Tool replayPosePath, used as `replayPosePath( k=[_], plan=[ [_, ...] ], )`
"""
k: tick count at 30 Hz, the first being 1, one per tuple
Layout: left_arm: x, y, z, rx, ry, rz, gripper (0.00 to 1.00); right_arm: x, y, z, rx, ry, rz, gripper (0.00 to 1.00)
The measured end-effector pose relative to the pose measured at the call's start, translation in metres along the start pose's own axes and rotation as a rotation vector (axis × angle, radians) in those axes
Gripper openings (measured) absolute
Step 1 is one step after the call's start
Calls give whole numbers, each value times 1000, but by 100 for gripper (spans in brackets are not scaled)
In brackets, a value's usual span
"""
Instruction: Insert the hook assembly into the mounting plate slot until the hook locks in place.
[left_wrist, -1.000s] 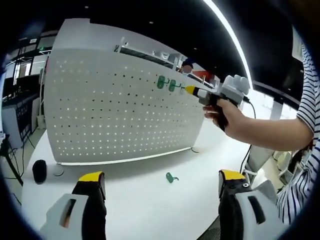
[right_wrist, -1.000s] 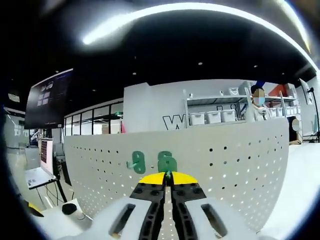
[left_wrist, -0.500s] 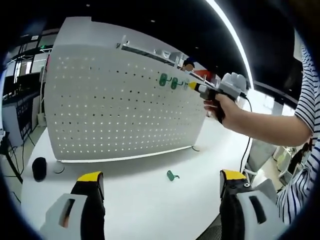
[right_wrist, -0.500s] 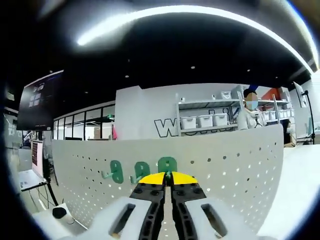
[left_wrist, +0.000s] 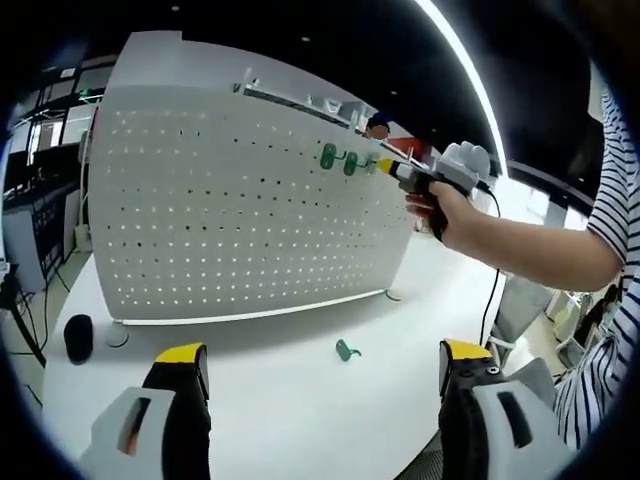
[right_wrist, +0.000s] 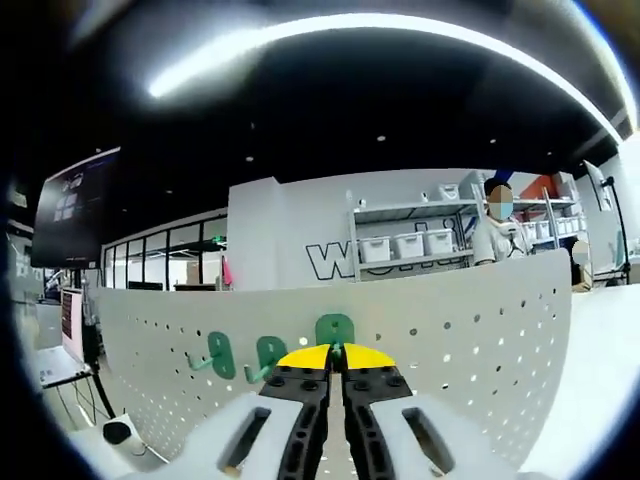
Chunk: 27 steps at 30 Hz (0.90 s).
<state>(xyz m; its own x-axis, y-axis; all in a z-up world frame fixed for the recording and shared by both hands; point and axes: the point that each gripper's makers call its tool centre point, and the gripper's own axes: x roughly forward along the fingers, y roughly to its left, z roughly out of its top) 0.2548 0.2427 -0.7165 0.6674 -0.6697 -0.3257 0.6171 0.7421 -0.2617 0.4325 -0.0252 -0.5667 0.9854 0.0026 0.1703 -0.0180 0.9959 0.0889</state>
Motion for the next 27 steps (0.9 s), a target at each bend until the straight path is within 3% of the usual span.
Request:
replayPosePath(
  k=[5,19,21,27],
  plan=[
    [2,3,1,-9,-1,9,97,1,1,-8,-7,23,3,1],
    [0,7,0,-13,-1,23,96,1,0,-6,0,-12,-23,1],
    [-1,9,0,-17,-5,32,96,1,-2,-6,35,-20,-36,1],
    [-1,13,-9,-30,10,42,96,3,-5,-10,39,-8,-44,1]
  ],
)
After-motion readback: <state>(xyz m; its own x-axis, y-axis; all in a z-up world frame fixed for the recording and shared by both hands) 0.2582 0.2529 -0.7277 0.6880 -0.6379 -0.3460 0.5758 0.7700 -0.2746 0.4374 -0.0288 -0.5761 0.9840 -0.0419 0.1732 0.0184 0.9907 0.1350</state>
